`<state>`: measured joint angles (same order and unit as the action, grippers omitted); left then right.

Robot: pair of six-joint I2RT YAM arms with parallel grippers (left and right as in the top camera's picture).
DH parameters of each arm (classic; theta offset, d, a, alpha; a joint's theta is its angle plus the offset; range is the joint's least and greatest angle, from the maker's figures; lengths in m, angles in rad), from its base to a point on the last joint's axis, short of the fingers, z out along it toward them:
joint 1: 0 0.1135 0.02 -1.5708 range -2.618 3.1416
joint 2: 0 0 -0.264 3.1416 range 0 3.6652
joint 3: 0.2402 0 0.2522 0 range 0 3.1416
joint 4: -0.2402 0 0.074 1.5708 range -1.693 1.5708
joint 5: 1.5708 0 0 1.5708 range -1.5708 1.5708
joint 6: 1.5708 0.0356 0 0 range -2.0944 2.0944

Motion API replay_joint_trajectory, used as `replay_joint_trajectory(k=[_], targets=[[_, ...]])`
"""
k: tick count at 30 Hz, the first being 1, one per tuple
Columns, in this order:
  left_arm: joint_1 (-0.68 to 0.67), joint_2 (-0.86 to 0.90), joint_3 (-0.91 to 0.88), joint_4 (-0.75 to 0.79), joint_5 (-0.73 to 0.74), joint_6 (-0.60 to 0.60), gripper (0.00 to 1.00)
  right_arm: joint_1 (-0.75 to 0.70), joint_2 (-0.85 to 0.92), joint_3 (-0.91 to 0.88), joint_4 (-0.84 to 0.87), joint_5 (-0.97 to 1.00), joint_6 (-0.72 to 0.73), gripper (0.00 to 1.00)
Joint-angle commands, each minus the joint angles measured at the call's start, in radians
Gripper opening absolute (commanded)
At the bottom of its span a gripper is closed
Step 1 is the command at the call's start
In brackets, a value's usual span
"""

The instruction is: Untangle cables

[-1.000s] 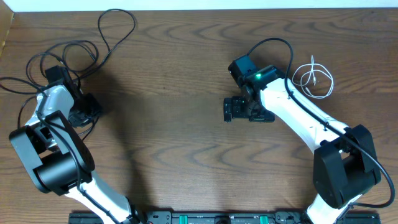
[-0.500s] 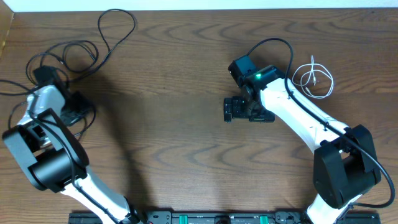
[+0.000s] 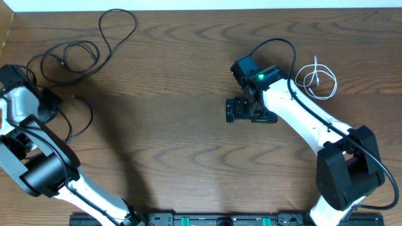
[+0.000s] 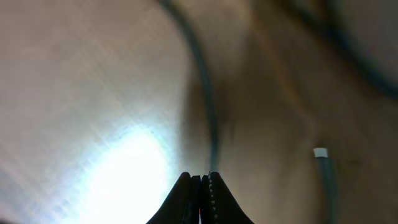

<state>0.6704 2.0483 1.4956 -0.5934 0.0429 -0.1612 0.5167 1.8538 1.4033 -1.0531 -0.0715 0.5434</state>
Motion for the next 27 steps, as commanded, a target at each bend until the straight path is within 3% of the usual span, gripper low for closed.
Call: replay_joint_trajectory(k=[1, 5, 7, 10, 12, 27], targets=[[-0.004, -0.006, 0.054, -0.004, 0.196, -0.028, 0.08, 0.01, -0.017, -0.005, 0.002, 0.001, 0.002, 0.99], [-0.006, -0.045, 0.062, -0.024, 0.337, -0.053, 0.08, 0.01, -0.017, -0.005, 0.006, 0.001, 0.002, 0.99], [-0.018, -0.053, 0.062, -0.062, 0.346, -0.009, 0.1, 0.01, -0.017, -0.005, 0.014, 0.001, 0.002, 0.99], [-0.052, -0.048, 0.051, -0.146, 0.295, 0.132, 0.38, 0.01, -0.017, -0.005, 0.028, 0.0, 0.002, 0.99], [-0.074, -0.045, 0.032, -0.159, 0.233, 0.138, 0.47, 0.01, -0.017, -0.005, 0.029, -0.003, 0.002, 0.99], [-0.205, -0.027, -0.095, -0.101, -0.051, 0.138, 0.5, 0.025, -0.017, -0.005, 0.032, -0.01, 0.002, 0.99]])
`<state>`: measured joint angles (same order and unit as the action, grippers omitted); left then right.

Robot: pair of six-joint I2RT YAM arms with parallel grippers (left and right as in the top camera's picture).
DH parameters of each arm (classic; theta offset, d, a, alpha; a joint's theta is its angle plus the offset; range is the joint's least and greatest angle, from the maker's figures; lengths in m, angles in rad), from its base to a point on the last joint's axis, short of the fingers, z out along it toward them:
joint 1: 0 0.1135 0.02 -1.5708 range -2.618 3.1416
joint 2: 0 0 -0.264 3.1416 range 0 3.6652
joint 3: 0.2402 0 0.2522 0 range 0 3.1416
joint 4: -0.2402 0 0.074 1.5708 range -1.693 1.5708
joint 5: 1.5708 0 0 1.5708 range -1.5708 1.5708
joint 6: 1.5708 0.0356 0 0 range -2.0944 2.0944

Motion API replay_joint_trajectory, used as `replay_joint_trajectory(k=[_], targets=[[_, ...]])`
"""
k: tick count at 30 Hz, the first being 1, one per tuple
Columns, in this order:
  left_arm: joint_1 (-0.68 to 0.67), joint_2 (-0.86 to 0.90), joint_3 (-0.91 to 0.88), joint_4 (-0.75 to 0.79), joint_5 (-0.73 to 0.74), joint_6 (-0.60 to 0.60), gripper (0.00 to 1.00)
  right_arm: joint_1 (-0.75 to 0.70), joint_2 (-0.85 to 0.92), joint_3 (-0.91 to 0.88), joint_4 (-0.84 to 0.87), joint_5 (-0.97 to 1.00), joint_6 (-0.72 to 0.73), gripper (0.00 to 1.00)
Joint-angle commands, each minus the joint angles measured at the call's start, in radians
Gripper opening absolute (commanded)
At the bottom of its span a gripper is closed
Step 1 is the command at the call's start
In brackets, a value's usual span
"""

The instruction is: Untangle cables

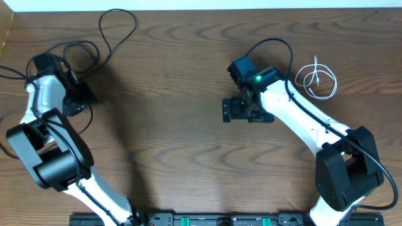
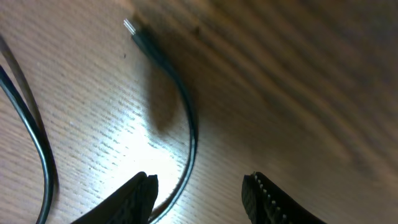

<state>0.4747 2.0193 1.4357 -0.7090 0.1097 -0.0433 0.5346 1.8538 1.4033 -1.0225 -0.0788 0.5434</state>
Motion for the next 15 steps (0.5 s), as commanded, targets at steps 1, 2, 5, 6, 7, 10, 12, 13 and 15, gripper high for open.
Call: replay_joint_trajectory(k=[1, 2, 5, 6, 7, 10, 12, 13, 15], targets=[[-0.01, 0.002, -0.047, 0.024, -0.119, 0.02, 0.5, 0.008, -0.017, -0.005, 0.002, -0.003, 0.002, 0.99], [-0.01, 0.003, -0.067, 0.041, -0.119, 0.02, 0.49, 0.01, -0.017, -0.005, 0.002, -0.003, 0.002, 0.99], [-0.009, 0.003, -0.104, 0.074, -0.119, 0.02, 0.47, 0.01, -0.017, -0.005, 0.002, -0.003, 0.002, 0.99], [-0.009, 0.003, -0.112, 0.082, -0.119, 0.02, 0.45, 0.01, -0.017, -0.005, 0.002, -0.003, 0.002, 0.99], [-0.009, 0.003, -0.117, 0.087, -0.119, 0.02, 0.43, 0.01, -0.017, -0.005, 0.002, -0.003, 0.002, 0.99], [-0.009, 0.003, -0.125, 0.091, -0.119, 0.02, 0.32, 0.01, -0.017, -0.005, 0.002, -0.003, 0.002, 0.99], [-0.009, 0.003, -0.129, 0.093, -0.119, 0.02, 0.22, 0.01, -0.017, -0.005, 0.002, -0.003, 0.002, 0.99], [-0.009, 0.003, -0.132, 0.094, -0.119, 0.02, 0.19, 0.01, -0.017, -0.005, 0.002, -0.003, 0.002, 0.99], [-0.009, 0.003, -0.142, 0.099, -0.123, 0.02, 0.14, 0.01, -0.017, -0.005, 0.002, -0.003, 0.002, 0.99]])
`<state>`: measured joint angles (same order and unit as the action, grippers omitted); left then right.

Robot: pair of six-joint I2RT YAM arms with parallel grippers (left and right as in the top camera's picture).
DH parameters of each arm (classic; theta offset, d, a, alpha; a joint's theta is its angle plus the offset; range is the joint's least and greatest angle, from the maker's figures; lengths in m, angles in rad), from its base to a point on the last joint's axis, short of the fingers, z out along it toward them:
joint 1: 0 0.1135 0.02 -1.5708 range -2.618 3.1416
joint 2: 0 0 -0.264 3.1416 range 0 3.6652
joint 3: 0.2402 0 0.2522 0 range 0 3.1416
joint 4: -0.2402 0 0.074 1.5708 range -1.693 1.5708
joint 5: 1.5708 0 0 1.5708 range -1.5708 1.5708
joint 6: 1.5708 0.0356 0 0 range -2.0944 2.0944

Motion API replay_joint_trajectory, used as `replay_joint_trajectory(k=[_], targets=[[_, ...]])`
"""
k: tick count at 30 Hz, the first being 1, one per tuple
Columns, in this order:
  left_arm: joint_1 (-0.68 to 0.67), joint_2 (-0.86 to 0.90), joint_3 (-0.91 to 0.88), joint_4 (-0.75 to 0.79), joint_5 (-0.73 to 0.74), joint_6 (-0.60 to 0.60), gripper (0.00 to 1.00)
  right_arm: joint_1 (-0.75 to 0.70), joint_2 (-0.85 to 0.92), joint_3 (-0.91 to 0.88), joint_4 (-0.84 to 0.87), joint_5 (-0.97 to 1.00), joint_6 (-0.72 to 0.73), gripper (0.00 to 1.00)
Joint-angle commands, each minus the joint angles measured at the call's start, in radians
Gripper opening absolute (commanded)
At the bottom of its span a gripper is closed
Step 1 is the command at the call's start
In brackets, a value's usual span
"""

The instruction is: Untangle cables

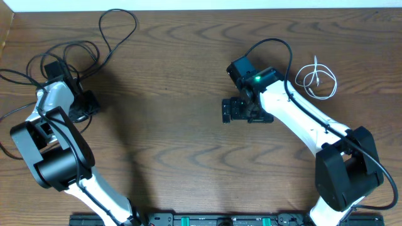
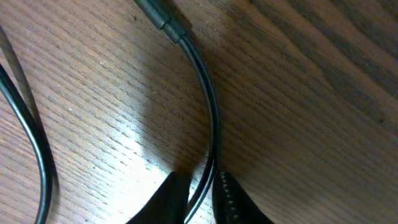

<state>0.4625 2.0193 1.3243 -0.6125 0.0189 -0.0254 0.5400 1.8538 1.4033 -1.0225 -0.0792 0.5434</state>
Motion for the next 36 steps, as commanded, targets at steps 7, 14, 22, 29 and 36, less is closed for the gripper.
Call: replay_joint_trajectory(k=[7, 14, 22, 29, 36], targets=[[0.003, -0.009, -0.013, 0.012, -0.184, -0.069, 0.08, 0.005, -0.017, -0.005, -0.006, -0.002, 0.002, 0.99], [0.003, -0.111, 0.1, 0.016, -0.17, -0.179, 0.07, 0.005, -0.017, -0.005, -0.006, -0.002, 0.002, 0.99], [0.053, -0.245, 0.137, 0.085, -0.106, -0.254, 0.08, 0.005, -0.017, -0.005, -0.003, -0.002, 0.002, 0.99], [0.164, -0.198, 0.119, -0.03, -0.106, -0.254, 0.6, 0.005, -0.017, -0.005, -0.003, -0.002, 0.002, 0.99], [0.232, -0.106, 0.1, -0.164, -0.105, -0.257, 0.72, 0.005, -0.017, -0.005, 0.006, -0.003, 0.002, 0.99]])
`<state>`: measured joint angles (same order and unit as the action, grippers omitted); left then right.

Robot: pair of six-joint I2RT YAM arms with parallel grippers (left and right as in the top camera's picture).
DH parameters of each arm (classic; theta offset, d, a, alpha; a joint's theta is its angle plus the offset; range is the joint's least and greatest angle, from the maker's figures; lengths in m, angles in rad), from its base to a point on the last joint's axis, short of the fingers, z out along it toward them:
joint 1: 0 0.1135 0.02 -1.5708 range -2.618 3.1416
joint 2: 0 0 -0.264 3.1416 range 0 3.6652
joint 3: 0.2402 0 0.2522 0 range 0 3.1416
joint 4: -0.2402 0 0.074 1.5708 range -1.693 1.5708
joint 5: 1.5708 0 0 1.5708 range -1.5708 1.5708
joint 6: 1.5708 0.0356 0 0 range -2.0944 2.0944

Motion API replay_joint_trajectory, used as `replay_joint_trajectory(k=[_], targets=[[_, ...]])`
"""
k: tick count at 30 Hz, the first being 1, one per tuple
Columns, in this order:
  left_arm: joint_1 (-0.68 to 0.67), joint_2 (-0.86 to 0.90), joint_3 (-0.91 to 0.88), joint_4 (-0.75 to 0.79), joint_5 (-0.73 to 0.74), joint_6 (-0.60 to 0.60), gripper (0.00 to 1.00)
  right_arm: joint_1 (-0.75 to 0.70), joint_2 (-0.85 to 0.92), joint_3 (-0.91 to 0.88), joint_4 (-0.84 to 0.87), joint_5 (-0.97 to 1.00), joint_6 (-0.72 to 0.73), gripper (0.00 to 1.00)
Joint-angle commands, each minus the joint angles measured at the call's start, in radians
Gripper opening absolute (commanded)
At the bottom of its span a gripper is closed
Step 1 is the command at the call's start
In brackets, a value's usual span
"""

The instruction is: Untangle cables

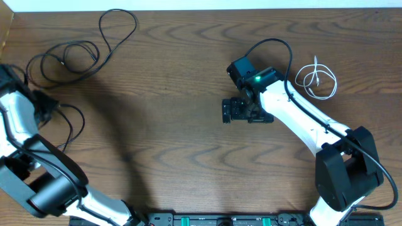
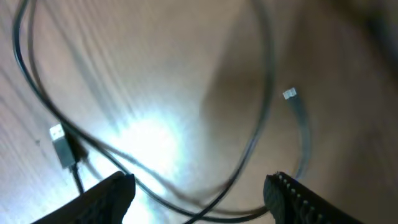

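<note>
A black cable [image 1: 69, 59] lies in tangled loops at the table's back left, with one loop [image 1: 80, 122] reaching toward the front. My left gripper [image 1: 45, 105] hovers at the left edge beside that loop. In the blurred left wrist view it [image 2: 202, 199] is open wide, and cable strands [image 2: 186, 186] run across below the jaws. A silver plug [image 2: 59, 137] and a second small connector [image 2: 290, 94] lie on the wood. My right gripper [image 1: 231, 111] hangs over mid-table, nothing seen in it. Its finger gap cannot be made out.
A small coiled white cable [image 1: 317, 78] lies at the back right. The right arm's own black lead [image 1: 276, 44] arcs above its wrist. The wooden table's [image 1: 188, 163] back edge runs along the top of the overhead view.
My left gripper was nearly shut around the black cable, further right. It now stands wide open nearer the left edge, and the front cable loop lies a little further left. The right arm is unchanged.
My left gripper was shut at the far left beside the cable. Then it was open over a cable end further right, and then closed around that strand. Now it is open at the left edge with the loop shifted left. The right arm barely moved.
</note>
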<state>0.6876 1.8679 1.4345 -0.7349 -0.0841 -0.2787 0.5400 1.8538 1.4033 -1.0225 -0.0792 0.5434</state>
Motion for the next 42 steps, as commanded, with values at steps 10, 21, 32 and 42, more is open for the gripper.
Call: replay_joint_trajectory(k=[10, 21, 32, 42], targets=[[0.006, 0.164, -0.013, -0.09, 0.06, -0.06, 0.72, 0.009, -0.017, -0.005, 0.01, -0.002, 0.002, 0.99], [0.0, 0.251, -0.013, -0.019, 0.264, 0.134, 0.54, 0.014, -0.017, -0.005, 0.021, -0.002, 0.002, 0.99], [0.0, 0.263, -0.012, 0.034, 0.413, 0.197, 0.08, 0.014, -0.017, -0.005, 0.024, -0.002, 0.002, 0.99], [0.0, 0.263, 0.004, 0.076, 0.585, 0.192, 0.07, 0.014, -0.017, -0.005, 0.026, -0.002, 0.002, 0.99]])
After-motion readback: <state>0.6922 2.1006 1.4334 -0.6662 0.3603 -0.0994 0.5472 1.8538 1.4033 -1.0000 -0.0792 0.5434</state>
